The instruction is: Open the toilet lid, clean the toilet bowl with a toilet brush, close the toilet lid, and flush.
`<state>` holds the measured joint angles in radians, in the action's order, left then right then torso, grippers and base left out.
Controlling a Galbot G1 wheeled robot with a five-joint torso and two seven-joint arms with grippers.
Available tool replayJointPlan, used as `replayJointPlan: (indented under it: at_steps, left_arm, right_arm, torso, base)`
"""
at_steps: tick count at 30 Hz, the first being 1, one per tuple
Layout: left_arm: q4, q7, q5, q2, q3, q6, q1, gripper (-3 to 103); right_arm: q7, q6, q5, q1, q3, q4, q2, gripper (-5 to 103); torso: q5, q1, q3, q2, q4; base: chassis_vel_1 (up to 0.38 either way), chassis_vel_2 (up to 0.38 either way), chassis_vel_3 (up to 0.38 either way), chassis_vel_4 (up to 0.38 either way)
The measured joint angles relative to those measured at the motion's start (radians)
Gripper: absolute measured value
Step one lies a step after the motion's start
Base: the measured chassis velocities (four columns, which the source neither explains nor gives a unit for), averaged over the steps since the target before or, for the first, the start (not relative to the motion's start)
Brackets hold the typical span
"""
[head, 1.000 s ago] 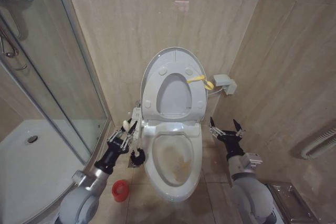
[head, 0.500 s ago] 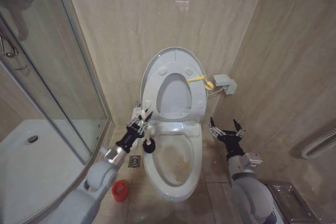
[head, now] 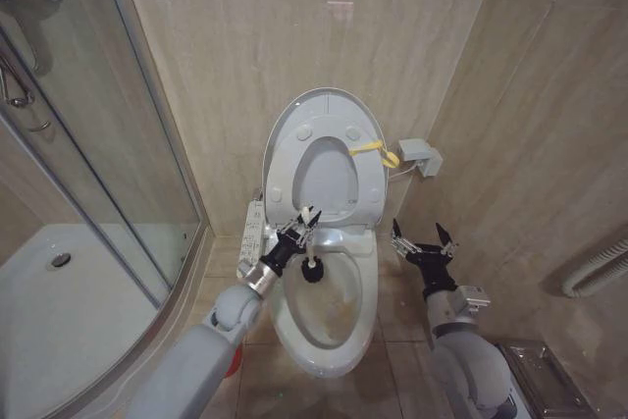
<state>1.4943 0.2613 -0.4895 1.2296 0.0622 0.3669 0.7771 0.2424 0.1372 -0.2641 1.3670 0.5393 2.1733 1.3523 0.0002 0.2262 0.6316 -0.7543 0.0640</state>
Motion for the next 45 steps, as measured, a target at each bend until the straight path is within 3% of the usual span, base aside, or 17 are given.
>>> replayJointPlan:
  at_steps: [6, 19, 36, 45]
  left_arm:
    - [-0.095, 0.018, 0.019, 0.033, 0.018, 0.035, -0.023, 26]
    - [-0.361, 0.075, 0.082, 0.105, 0.042, 0.177, -0.055, 26]
    - [-0.512, 0.121, 0.124, 0.144, 0.034, 0.237, -0.049, 26]
    - [-0.507, 0.119, 0.139, 0.151, 0.025, 0.243, -0.042, 26]
  right_arm:
    - [0.000, 0.000, 0.000, 0.000, 0.000, 0.000, 0.000, 100]
    - [0.000, 0.000, 0.000, 0.000, 0.000, 0.000, 0.000, 100]
    - [0.000, 0.000, 0.000, 0.000, 0.000, 0.000, 0.000, 100]
    - [0.000, 0.000, 0.000, 0.000, 0.000, 0.000, 0.000, 100]
  torso:
    - [0.0000, 0.000, 0.000, 0.000, 0.0000]
    - [-0.0001, 0.000, 0.000, 0.000, 0.0000]
    - [-0.0003, 0.000, 0.000, 0.000, 0.0001]
    - [-0.0002, 0.000, 0.000, 0.000, 0.0001]
  base:
    - [0.000, 0.000, 0.000, 0.000]
    - [0.000, 0.000, 0.000, 0.000]
    - [0.000, 0.000, 0.000, 0.000]
    - [0.000, 0.000, 0.000, 0.000]
